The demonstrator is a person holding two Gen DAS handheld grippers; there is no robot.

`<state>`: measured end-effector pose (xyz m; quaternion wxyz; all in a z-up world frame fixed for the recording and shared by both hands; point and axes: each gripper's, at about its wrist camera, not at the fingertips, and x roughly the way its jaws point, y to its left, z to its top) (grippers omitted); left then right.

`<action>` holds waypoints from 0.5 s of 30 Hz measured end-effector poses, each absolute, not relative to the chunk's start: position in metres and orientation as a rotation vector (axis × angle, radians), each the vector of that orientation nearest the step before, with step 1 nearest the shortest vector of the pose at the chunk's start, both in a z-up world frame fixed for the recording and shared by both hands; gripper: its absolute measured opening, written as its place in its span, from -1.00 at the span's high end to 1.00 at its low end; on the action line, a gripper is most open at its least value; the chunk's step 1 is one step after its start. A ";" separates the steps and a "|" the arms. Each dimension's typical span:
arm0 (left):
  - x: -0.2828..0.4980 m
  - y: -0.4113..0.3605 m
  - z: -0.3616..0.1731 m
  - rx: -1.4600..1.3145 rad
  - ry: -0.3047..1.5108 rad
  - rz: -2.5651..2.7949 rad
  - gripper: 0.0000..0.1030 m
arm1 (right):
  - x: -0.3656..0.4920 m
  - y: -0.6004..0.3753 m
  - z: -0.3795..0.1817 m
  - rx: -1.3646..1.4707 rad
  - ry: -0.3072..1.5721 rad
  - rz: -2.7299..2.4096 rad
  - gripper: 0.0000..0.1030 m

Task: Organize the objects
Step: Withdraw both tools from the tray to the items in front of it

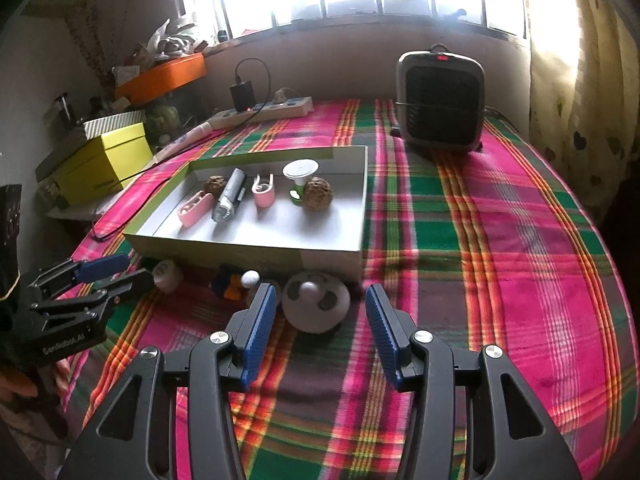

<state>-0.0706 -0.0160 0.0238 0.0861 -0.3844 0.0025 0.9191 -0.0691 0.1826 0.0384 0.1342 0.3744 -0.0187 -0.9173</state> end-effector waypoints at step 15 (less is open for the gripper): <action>-0.082 -0.016 0.009 -1.227 -0.073 2.623 -0.10 | -0.074 0.192 0.029 1.151 -0.050 -2.657 0.07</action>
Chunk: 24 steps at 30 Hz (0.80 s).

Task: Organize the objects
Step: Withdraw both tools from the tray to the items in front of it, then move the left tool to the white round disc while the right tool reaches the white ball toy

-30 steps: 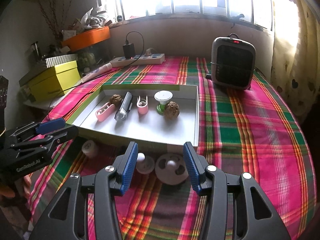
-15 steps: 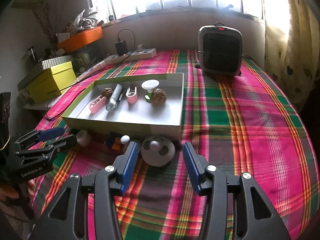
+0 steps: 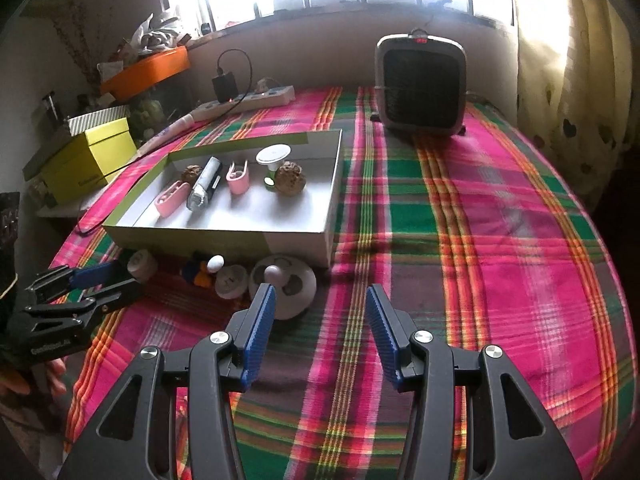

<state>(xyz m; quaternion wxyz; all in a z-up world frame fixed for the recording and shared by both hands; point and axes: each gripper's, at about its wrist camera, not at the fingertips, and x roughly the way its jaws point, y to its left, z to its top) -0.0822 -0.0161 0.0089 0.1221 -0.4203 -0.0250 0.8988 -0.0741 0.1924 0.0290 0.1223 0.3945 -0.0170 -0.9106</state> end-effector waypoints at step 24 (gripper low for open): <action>-0.100 -0.014 0.009 -1.235 -0.056 2.616 -0.12 | -0.105 0.161 0.015 1.253 0.091 -2.578 0.07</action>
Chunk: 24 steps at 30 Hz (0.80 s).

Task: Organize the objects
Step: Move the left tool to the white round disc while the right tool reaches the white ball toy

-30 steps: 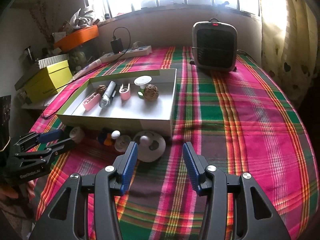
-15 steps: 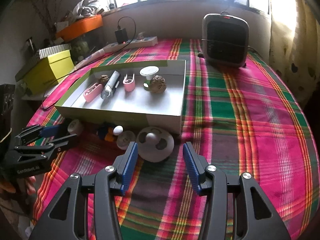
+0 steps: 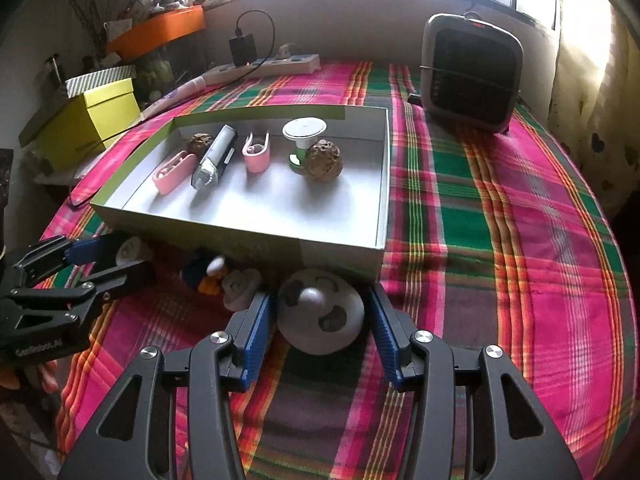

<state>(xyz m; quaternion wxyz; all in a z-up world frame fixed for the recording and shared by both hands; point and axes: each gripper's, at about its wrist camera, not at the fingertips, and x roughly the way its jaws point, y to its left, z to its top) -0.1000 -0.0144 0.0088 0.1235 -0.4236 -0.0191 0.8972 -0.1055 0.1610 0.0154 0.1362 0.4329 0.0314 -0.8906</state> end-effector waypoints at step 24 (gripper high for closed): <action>-0.103 -0.022 0.009 -1.235 -0.095 2.638 0.25 | -0.100 0.171 0.016 1.268 0.094 -2.610 0.16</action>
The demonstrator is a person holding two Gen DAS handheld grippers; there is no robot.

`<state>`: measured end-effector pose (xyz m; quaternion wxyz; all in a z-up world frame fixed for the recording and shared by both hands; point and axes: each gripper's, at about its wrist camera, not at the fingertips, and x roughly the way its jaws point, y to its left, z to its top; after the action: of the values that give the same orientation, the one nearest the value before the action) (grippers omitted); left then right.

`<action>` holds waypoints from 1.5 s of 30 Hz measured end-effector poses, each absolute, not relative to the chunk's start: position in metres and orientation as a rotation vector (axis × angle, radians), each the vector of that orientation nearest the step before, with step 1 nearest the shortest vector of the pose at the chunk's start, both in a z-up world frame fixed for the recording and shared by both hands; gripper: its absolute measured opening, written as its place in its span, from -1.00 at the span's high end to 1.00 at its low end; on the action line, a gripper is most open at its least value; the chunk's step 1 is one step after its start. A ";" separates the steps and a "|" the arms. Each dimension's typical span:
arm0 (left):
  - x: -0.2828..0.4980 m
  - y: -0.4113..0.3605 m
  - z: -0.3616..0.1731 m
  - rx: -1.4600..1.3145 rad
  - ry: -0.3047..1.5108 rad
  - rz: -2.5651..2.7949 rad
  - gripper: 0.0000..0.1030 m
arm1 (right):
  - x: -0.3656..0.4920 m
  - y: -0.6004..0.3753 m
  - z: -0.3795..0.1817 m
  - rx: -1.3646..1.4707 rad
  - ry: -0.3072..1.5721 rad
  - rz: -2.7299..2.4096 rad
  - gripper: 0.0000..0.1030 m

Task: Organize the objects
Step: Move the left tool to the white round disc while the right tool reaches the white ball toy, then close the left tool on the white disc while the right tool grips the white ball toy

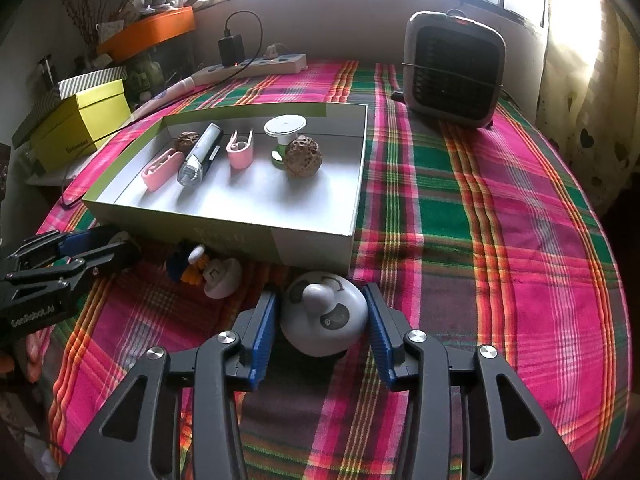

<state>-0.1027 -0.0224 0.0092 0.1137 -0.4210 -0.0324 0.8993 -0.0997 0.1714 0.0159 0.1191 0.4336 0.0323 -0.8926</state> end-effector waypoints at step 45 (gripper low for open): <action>-0.093 -0.020 0.014 -1.208 -0.069 2.638 0.49 | -0.092 0.168 0.021 1.242 0.070 -2.600 0.16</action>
<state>-0.0933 -0.0203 0.0143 0.1192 -0.4133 -0.0237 0.9024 -0.0922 0.1681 0.0212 0.1293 0.4272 0.0242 -0.8945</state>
